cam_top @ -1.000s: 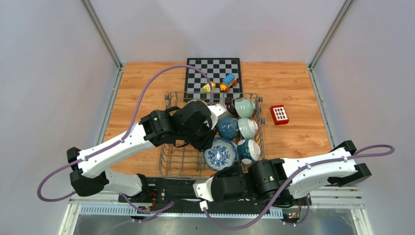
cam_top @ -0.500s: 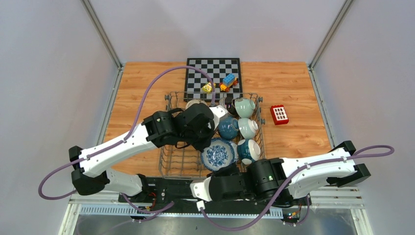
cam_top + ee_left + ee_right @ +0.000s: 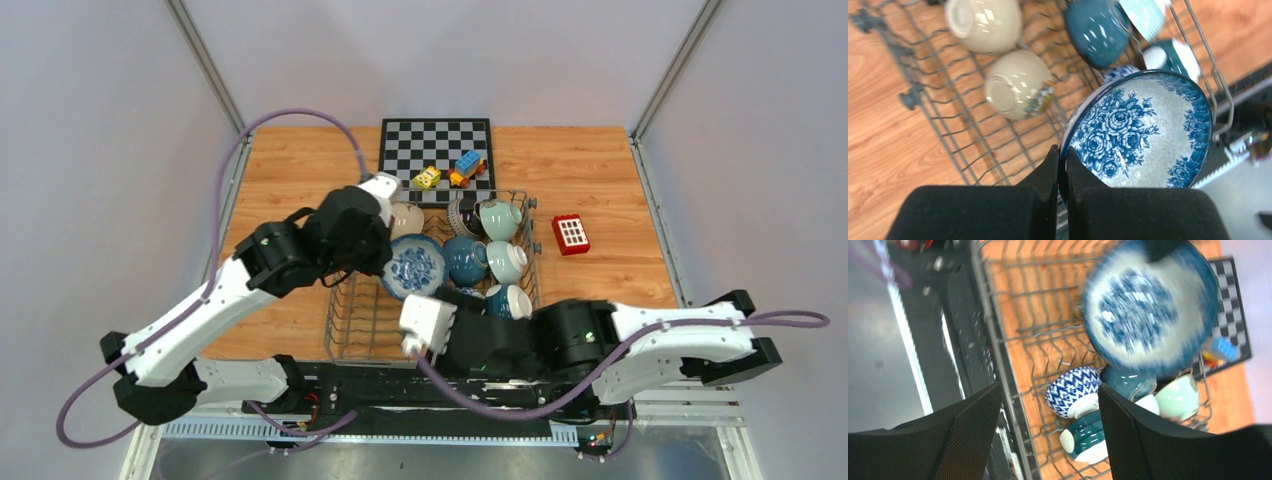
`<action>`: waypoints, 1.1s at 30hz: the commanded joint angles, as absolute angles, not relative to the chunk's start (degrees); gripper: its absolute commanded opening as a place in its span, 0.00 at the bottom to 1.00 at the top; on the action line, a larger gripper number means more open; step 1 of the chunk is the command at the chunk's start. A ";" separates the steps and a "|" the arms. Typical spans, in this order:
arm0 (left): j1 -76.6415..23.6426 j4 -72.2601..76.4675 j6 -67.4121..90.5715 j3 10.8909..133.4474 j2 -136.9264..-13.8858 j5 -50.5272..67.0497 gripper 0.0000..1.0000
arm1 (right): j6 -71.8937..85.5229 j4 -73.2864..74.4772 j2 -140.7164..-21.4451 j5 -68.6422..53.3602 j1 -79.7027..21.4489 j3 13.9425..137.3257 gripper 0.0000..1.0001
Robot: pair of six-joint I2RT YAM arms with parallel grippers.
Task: Unload the bowls from the dish rack
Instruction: Place the bowl at the center of the board.
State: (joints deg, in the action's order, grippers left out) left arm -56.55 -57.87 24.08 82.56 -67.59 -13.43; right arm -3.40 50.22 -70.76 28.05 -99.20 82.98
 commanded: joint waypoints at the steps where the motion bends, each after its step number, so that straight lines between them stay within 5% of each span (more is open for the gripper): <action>1: -51.07 -55.02 27.87 81.34 -61.07 -17.61 0.00 | 7.69 40.76 -60.44 24.39 -88.11 81.80 0.72; 6: -49.22 -54.14 32.36 78.58 -57.40 -19.76 0.00 | 16.39 35.77 -55.14 4.29 -60.91 81.01 0.76; 11: -49.22 -52.21 37.52 74.98 -56.15 -18.98 0.00 | 29.82 36.64 -58.41 -5.26 -45.66 79.70 0.78; 20: -49.22 -52.77 52.61 70.95 -55.57 -20.63 0.00 | 46.44 27.79 -57.74 -0.73 -47.91 68.19 0.58; 23: -49.19 -56.25 55.41 72.46 -57.90 -20.86 0.00 | 43.15 31.45 -60.84 7.58 -53.83 71.99 0.58; 33: -49.17 -60.05 59.77 74.09 -60.11 -24.10 0.00 | 39.59 35.89 -69.64 6.37 -55.54 78.67 0.58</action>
